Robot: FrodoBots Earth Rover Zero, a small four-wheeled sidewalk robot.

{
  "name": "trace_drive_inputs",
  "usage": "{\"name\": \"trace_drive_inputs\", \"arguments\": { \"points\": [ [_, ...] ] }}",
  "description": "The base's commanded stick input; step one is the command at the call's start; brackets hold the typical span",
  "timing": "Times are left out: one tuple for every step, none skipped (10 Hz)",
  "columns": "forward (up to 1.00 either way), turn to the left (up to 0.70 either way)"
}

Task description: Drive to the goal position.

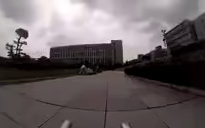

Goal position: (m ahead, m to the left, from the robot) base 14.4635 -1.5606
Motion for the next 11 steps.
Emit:
{"name": "trace_drive_inputs", "arguments": {
  "points": [
    [1.00, 0.00],
    [1.00, 0.00],
    [1.00, 0.00],
    [1.00, 0.00],
    [1.00, 0.00],
    [1.00, 0.00],
    [1.00, -0.01],
    [1.00, -0.25],
    [1.00, -0.08],
    [1.00, -0.01],
    [1.00, -0.17]
  ]
}}
